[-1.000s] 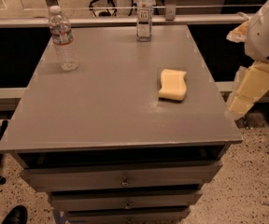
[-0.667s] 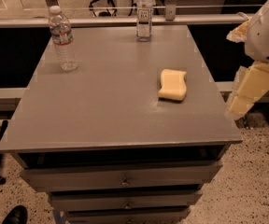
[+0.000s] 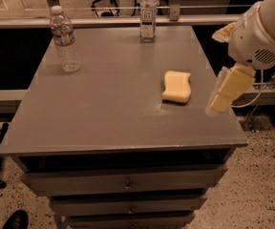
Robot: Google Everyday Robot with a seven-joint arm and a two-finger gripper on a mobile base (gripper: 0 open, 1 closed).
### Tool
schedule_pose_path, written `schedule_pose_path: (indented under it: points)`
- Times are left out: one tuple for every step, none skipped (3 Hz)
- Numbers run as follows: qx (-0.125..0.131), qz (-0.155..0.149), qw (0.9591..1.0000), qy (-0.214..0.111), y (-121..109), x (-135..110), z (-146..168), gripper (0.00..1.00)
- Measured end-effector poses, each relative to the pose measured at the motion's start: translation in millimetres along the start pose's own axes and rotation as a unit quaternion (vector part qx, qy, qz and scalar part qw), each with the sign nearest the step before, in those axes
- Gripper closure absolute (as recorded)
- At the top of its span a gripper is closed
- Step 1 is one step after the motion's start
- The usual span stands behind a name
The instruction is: Pick water bottle
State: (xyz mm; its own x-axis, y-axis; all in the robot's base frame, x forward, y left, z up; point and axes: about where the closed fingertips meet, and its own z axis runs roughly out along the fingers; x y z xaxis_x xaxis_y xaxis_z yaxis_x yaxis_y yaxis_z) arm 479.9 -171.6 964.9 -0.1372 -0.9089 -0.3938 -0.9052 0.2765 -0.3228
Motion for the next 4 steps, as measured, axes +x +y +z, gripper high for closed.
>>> schedule_pose_path:
  points:
    - [0.004, 0.001, 0.998, -0.063, -19, -24, 28, 0.0]
    - [-0.002, 0.009, 0.9907, -0.136, -43, -51, 62, 0.0]
    - [-0.015, 0.022, 0.9769, -0.212, -71, -87, 101, 0.0]
    - [-0.015, 0.022, 0.9769, -0.212, -71, -87, 101, 0.0]
